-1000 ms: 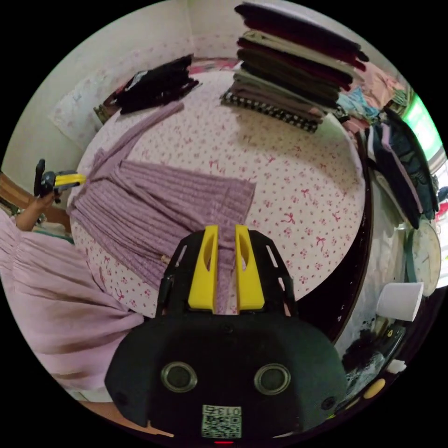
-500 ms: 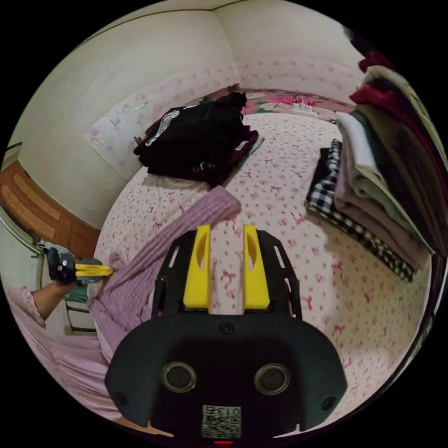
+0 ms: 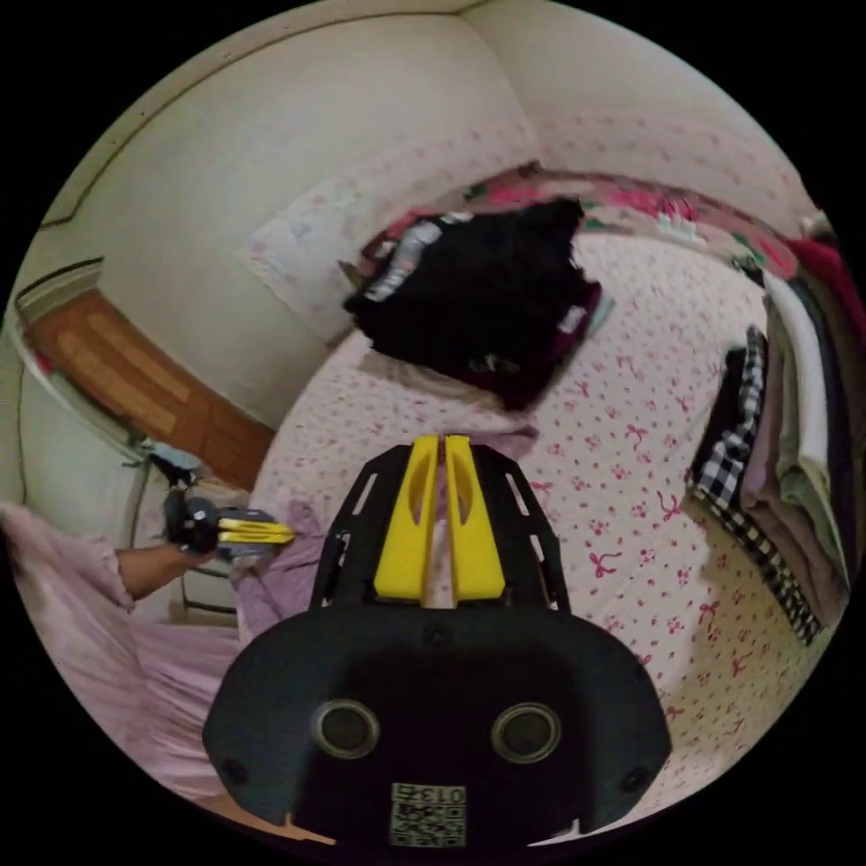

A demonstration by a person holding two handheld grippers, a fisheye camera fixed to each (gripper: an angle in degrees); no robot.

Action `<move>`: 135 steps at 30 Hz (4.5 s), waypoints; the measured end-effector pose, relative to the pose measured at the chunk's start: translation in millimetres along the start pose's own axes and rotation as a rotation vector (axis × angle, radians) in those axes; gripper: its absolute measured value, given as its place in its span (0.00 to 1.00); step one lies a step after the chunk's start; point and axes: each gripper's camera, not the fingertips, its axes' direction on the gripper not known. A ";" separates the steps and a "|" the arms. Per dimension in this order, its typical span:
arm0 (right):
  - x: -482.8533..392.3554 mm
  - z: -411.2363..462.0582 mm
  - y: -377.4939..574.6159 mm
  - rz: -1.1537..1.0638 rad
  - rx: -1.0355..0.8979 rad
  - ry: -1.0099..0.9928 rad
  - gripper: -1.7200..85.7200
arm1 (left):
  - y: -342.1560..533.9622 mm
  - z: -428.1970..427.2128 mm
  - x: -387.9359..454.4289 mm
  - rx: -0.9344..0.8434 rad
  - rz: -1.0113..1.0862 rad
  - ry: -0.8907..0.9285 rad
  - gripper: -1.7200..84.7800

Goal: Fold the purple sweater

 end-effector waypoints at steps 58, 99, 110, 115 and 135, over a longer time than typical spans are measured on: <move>55.4 -206.7 442.3 0.638 0.015 0.235 0.07 | -41.3 -23.6 219.7 -0.067 0.471 0.054 0.04; -134.5 -4.5 252.1 0.255 -0.274 0.715 0.02 | -25.1 13.2 10.7 0.000 0.000 -0.131 0.02; -175.7 -5.8 185.5 0.180 -0.025 0.576 0.03 | 61.0 -27.8 -86.1 0.105 -0.266 0.103 0.04; -223.8 67.8 93.2 -0.100 -0.102 0.226 0.04 | 128.9 -29.7 -94.0 0.002 -0.301 0.204 0.13; -366.3 378.7 -66.7 -0.583 -0.584 0.114 0.07 | 170.3 0.7 -45.8 -0.055 -0.406 0.260 0.07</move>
